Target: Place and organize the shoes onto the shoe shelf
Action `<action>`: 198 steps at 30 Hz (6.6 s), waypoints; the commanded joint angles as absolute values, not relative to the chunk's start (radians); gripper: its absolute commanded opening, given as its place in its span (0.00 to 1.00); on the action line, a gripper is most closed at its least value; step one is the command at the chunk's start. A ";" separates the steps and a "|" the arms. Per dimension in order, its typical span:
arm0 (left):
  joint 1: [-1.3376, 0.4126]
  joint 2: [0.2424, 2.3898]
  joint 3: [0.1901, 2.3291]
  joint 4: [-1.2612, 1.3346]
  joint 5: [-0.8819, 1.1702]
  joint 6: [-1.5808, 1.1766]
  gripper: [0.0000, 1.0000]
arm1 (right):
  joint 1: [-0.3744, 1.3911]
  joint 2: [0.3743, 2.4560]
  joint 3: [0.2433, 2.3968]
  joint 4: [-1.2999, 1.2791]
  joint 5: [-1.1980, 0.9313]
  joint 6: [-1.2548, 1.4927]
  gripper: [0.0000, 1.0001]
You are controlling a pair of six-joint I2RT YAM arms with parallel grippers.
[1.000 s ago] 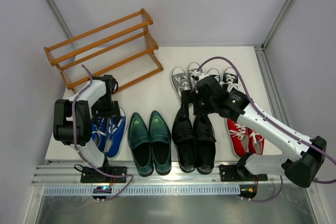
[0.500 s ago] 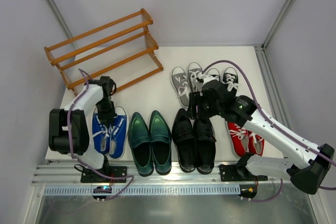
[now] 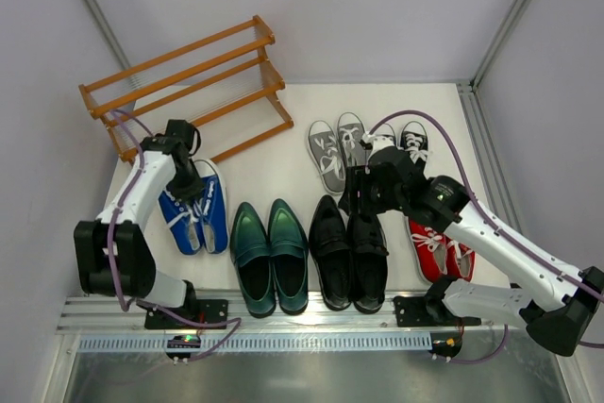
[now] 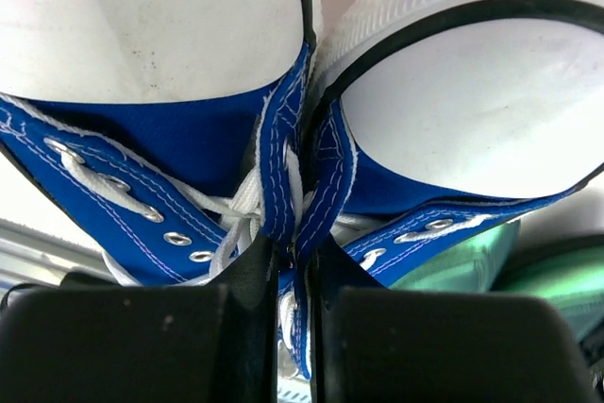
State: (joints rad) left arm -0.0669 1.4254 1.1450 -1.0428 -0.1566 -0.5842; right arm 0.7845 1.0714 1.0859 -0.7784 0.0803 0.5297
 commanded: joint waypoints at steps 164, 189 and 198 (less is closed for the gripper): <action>0.087 1.503 0.937 0.195 -0.416 -0.262 0.77 | 0.861 1.189 0.931 -0.687 0.045 0.577 0.56; -0.921 0.974 0.937 -0.926 -0.323 -1.176 0.98 | 0.858 0.974 0.954 -0.900 0.419 0.759 1.00; -1.236 1.097 0.885 -0.959 -0.365 -1.411 1.00 | 0.857 0.920 0.928 -0.930 0.388 0.808 1.00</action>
State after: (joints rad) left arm -1.1843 1.0874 0.9154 -0.9188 -0.3134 -1.2606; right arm 0.8597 0.9546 0.9173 -0.9112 0.3790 0.7689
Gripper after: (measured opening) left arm 0.993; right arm 0.996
